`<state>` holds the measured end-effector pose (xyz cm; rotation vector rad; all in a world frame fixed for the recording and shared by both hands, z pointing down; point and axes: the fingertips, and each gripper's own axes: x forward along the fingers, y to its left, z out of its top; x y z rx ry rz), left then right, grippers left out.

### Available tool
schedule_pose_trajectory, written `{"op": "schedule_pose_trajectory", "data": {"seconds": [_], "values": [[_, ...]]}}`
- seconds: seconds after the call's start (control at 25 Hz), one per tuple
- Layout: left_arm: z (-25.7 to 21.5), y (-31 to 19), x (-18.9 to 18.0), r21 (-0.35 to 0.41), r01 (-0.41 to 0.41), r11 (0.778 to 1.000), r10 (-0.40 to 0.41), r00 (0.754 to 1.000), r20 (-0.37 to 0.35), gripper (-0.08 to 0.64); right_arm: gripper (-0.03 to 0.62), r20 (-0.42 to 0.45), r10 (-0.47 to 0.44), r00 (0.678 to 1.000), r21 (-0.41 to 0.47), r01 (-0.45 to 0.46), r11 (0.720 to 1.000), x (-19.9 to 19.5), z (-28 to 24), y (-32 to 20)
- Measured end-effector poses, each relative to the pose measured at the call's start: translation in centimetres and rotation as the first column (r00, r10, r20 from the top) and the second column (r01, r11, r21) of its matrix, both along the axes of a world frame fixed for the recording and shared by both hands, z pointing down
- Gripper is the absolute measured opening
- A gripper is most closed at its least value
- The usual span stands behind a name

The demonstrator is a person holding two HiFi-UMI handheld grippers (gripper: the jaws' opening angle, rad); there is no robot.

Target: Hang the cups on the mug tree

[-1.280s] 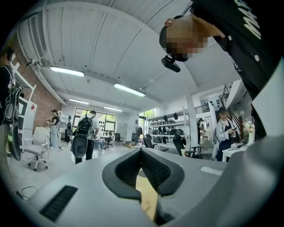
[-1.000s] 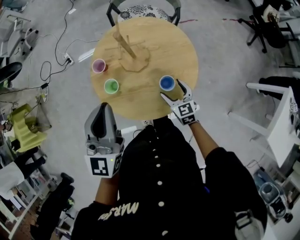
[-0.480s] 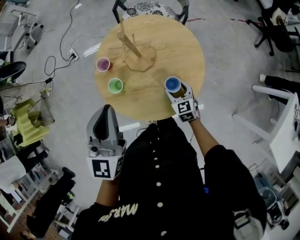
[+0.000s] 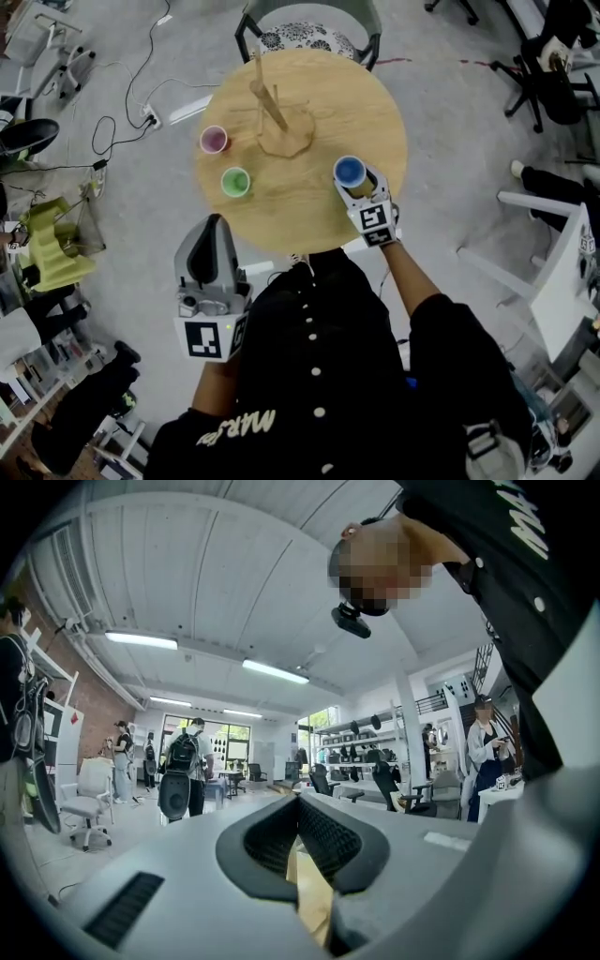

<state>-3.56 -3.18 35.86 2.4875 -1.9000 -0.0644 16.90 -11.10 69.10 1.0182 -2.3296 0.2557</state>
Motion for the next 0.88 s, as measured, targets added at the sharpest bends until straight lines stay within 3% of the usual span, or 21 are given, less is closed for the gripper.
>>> {"op": "schedule_pose_trajectory", "data": {"seconds": [0.16, 0.48, 0.72, 0.88], "values": [[-1.4, 0.5, -0.7, 0.032, 0.022, 0.999, -0.023, 1.0, 0.011, -0.006, 0.284, 0.019, -0.033, 0.999, 0.047, 0.033, 0.998, -1.0, -2.5, -2.7], [-3.4, 1.0, -1.7, 0.067, 0.063, 0.996, -0.064, 0.998, 0.005, -0.006, 0.284, -0.045, -0.113, 0.993, 0.169, 0.119, 0.978, -2.7, -6.8, -9.5], [-3.3, 1.4, -2.6, 0.057, 0.089, 0.994, -0.091, 0.996, 0.025, -0.006, 0.282, -0.103, -0.194, 0.976, 0.252, 0.214, 0.944, -5.4, -9.3, -13.9], [-3.4, 1.5, -2.8, 0.06, 0.121, 0.991, -0.121, 0.993, -0.001, -0.006, 0.282, -0.142, -0.256, 0.956, 0.278, 0.286, 0.917, -7.0, -9.6, -16.2]]}}
